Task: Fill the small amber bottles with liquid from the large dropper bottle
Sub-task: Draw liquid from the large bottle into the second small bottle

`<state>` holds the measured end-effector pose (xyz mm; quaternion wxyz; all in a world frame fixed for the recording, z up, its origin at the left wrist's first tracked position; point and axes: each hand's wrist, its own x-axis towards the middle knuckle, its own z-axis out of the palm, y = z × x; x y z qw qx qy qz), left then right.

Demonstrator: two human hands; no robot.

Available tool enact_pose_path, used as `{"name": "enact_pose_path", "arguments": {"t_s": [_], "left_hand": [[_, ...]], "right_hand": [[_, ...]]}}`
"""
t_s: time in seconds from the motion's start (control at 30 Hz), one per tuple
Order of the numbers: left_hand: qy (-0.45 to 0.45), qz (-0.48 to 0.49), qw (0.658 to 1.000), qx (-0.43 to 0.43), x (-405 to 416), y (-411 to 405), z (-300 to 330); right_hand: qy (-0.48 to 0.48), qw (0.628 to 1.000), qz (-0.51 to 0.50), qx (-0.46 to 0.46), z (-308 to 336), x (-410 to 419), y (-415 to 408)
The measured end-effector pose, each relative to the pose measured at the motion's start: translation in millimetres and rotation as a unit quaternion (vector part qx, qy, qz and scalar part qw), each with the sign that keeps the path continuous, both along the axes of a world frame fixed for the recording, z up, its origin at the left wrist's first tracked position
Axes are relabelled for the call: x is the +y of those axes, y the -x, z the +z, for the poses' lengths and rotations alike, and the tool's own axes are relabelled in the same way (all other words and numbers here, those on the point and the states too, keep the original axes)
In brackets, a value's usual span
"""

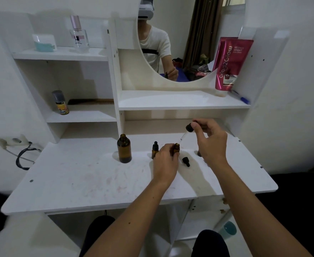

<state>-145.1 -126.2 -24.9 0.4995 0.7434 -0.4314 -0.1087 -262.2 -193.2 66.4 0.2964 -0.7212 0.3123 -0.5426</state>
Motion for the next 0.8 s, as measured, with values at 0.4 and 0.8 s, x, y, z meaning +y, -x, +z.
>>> {"name": "enact_pose_path", "arguments": {"t_s": [0.4, 0.8], "left_hand": [[0.035, -0.017, 0.999, 0.016, -1.5, -2.6, -7.2], [0.036, -0.017, 0.999, 0.026, -3.8, -3.9, -10.7]], "right_hand": [[0.008, 0.995, 0.039, 0.095, -22.3, -2.9, -11.3], [0.024, 0.992, 0.034, 0.116, -21.0, -2.6, -16.4]]}}
